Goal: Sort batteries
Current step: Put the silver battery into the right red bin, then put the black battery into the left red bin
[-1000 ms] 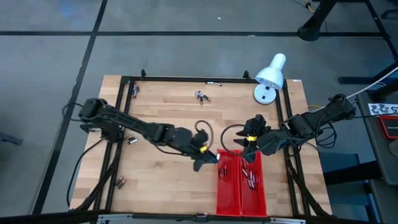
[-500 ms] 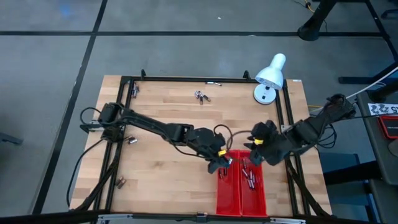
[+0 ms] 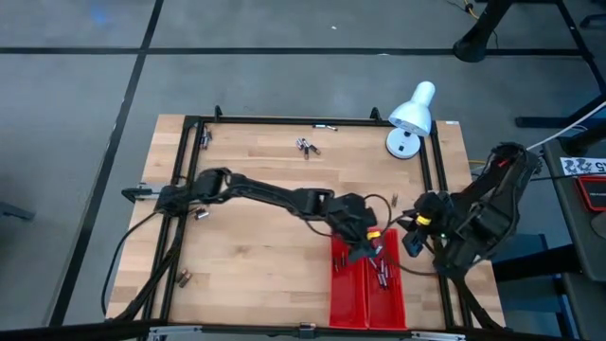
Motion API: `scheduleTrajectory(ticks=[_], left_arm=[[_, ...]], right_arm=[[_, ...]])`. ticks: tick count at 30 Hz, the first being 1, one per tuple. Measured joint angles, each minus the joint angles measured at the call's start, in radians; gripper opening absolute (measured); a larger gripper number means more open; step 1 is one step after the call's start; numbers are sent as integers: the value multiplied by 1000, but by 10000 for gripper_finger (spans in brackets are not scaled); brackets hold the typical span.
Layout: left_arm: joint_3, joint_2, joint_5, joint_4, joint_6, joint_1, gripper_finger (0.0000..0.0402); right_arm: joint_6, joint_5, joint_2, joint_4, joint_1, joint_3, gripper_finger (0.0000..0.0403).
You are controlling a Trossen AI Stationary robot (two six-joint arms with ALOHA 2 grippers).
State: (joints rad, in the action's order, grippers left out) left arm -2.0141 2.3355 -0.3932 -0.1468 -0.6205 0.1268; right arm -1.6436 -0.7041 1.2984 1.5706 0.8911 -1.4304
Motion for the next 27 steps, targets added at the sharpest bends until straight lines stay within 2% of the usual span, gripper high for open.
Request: scheduleTrajectory(ticks=[5, 10, 23, 27], left_arm=[[-105, 72, -15, -9, 4, -16, 47], [-116, 86, -15, -5, 37, -17, 50], [-116, 87, 16, -8, 110, -16, 156], [-115, 74, 11, -29, 111, -33, 171]], right_arm=[[-2, 0, 0, 1, 22, 0, 143], [2, -1, 0, 1, 26, 0, 143], [26, 0, 0, 1, 25, 0, 143], [26, 0, 0, 1, 25, 0, 143]])
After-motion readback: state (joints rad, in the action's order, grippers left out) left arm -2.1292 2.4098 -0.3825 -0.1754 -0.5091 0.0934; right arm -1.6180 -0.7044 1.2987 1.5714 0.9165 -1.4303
